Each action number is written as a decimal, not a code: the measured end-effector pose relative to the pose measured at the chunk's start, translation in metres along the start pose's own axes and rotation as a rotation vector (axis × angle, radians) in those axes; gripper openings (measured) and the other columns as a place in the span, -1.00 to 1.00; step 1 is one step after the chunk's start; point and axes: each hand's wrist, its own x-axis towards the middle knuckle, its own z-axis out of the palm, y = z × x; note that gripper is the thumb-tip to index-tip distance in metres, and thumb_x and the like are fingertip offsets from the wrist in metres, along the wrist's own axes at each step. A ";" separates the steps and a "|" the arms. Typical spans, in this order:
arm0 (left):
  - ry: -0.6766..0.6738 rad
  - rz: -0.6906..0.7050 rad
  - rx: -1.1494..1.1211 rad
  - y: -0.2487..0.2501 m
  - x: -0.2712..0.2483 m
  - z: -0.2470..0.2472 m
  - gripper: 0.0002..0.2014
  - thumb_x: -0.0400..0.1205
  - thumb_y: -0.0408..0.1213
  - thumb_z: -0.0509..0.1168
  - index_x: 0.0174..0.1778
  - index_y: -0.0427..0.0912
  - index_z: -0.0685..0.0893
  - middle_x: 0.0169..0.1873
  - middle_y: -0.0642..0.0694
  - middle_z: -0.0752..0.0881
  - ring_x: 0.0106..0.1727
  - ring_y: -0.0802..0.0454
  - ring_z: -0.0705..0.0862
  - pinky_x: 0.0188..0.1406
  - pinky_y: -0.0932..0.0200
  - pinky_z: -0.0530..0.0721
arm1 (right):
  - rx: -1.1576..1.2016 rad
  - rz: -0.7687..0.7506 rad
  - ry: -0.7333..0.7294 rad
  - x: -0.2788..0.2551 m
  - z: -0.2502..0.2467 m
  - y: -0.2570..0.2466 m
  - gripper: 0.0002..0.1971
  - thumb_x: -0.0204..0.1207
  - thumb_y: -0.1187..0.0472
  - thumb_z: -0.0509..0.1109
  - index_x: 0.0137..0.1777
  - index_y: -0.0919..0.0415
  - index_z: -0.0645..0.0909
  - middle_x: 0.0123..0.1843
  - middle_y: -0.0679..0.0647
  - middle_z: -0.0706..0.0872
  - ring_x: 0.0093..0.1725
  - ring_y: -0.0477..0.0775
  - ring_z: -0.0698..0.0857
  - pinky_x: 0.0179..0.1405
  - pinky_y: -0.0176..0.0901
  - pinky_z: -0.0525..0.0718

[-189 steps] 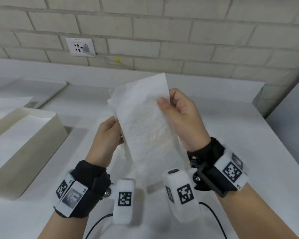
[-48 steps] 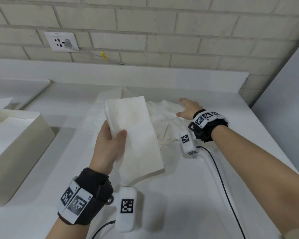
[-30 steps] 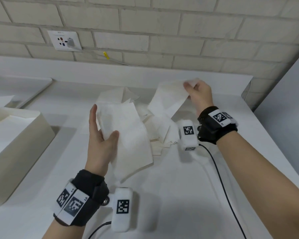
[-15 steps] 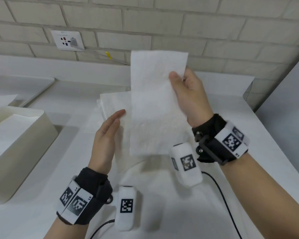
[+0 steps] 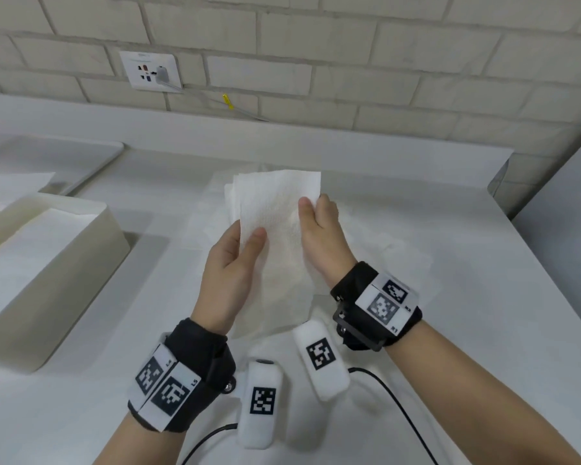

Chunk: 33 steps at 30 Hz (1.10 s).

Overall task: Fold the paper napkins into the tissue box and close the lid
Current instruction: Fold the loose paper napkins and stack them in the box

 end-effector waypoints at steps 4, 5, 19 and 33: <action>0.028 0.008 -0.019 0.003 -0.001 -0.003 -0.75 0.76 -0.28 0.06 0.05 0.00 0.66 -0.14 0.17 0.81 -0.05 0.20 0.77 -0.12 0.34 0.68 | 0.122 0.085 -0.064 -0.004 0.006 -0.001 -0.80 0.68 0.04 0.10 0.15 0.13 0.26 0.18 -0.01 0.30 0.04 -0.20 0.42 0.04 -0.34 0.38; 0.046 -0.001 -0.036 0.004 0.000 -0.006 -0.75 0.76 -0.27 0.05 0.06 -0.02 0.66 -0.14 0.15 0.81 -0.04 0.18 0.77 -0.13 0.32 0.69 | 0.141 0.090 -0.089 -0.006 0.006 0.000 -0.68 0.66 0.02 0.15 0.28 0.15 0.22 0.18 -0.05 0.33 0.10 -0.17 0.44 0.07 -0.31 0.42; -0.025 -0.196 0.297 -0.003 0.006 -0.058 -0.52 0.55 -0.54 0.35 0.29 -0.09 0.36 0.07 0.08 0.63 0.09 0.10 0.67 -0.09 0.23 0.63 | 0.112 -0.033 -0.186 -0.022 0.035 -0.007 -0.77 0.66 0.34 0.11 0.23 0.15 0.18 -0.05 -0.28 0.47 0.00 -0.15 0.55 -0.02 -0.36 0.54; 0.102 0.028 0.251 0.002 -0.010 -0.093 -0.60 0.69 -0.54 0.10 0.35 -0.08 0.19 0.17 0.20 0.48 0.19 0.41 0.55 -0.06 0.59 0.55 | 0.195 0.000 -0.391 -0.036 0.090 -0.032 -0.84 0.70 0.29 0.03 0.21 0.18 0.12 0.03 -0.08 0.46 -0.06 -0.15 0.52 -0.36 -0.61 0.43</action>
